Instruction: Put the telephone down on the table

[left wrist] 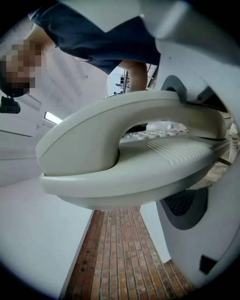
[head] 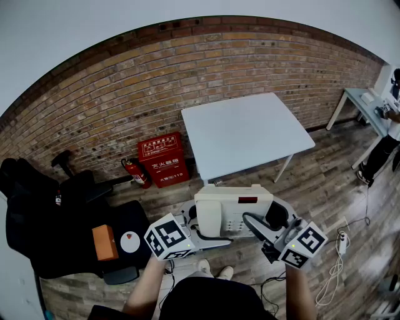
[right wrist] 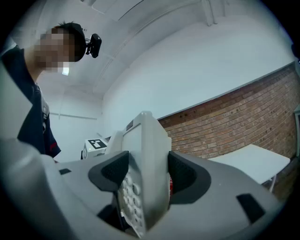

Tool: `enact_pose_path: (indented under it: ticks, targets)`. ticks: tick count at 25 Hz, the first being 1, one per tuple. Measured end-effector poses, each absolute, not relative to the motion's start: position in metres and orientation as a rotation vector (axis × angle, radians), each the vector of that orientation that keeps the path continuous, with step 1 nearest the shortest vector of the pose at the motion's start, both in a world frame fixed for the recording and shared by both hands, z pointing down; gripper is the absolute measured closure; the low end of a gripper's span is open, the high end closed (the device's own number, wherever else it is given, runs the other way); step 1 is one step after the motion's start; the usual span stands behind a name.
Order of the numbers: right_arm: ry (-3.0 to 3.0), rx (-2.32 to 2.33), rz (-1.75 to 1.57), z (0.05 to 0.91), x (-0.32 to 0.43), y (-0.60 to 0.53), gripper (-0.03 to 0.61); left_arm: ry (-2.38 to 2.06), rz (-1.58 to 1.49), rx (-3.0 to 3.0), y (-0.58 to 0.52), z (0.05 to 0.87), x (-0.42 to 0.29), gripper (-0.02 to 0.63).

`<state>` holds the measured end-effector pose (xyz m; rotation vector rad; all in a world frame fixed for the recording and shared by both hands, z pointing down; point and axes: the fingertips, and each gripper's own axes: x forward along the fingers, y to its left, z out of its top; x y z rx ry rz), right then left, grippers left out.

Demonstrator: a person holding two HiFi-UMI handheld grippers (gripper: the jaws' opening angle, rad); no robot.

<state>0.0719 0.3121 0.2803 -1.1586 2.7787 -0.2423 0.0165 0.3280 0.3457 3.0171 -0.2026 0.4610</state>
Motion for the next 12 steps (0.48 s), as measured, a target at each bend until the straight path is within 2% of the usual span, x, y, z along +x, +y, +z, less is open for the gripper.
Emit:
enact_pose_path:
  ticks: [12]
  targets:
    - [2.786, -1.120, -0.270, 0.290, 0.085, 0.316, 0.310, -0.237, 0.488, 3.014, 0.333, 0.354, 0.029, 0.109]
